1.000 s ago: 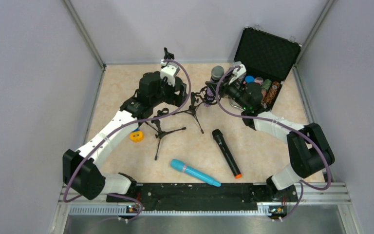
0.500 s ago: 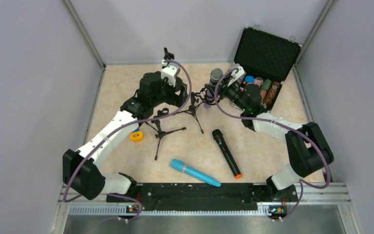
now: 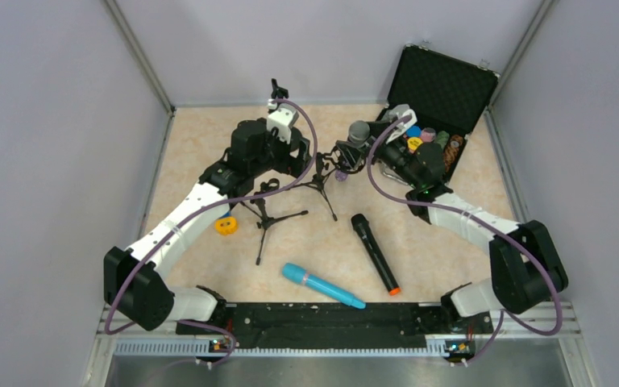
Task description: Attach the microphones to the stand
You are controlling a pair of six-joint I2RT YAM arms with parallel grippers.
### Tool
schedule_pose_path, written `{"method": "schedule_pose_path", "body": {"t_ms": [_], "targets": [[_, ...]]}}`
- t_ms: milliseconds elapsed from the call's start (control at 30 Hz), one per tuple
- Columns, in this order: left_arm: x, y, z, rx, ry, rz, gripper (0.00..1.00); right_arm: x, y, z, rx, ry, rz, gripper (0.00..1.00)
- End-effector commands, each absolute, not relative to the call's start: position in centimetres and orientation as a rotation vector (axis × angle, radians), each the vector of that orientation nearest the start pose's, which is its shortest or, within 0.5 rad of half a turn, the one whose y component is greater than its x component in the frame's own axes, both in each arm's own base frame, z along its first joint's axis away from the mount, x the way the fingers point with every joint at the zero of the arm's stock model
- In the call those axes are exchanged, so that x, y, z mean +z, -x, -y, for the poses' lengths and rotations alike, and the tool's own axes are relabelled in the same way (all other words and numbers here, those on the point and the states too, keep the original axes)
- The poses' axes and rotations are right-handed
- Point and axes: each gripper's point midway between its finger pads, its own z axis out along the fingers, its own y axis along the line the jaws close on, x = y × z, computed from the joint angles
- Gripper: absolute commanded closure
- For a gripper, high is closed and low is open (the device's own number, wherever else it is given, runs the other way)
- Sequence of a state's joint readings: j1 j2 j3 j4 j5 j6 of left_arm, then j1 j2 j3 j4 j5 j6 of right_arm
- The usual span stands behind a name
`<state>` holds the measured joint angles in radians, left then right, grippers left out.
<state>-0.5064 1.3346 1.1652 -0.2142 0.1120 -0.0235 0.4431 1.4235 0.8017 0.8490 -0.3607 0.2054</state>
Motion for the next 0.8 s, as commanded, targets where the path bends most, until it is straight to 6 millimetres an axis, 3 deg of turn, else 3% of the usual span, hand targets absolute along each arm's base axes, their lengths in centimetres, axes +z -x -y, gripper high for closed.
{"method": "schedule_pose_path", "body": {"t_ms": [0, 333, 567, 767], "targets": [[28.4, -36.4, 23.0, -0.469, -0.555, -1.816, 0.01, 31.7, -36.4, -25.8, 0.814, 0.463, -1.254, 0.01], [28.9, -35.9, 23.4, -0.507, -0.578, -1.792, 0.01, 30.5, -33.4, -24.5, 0.813, 0.490, -1.317, 0.01], [30.1, -34.5, 24.8, -0.593, -0.681, -1.703, 0.01, 28.1, -29.2, -23.8, 0.901, 0.516, -1.396, 0.01], [28.9, -33.8, 26.2, -0.696, -0.724, -1.666, 0.01, 26.5, -27.4, -22.3, 0.899, 0.446, -1.505, 0.01]]}}
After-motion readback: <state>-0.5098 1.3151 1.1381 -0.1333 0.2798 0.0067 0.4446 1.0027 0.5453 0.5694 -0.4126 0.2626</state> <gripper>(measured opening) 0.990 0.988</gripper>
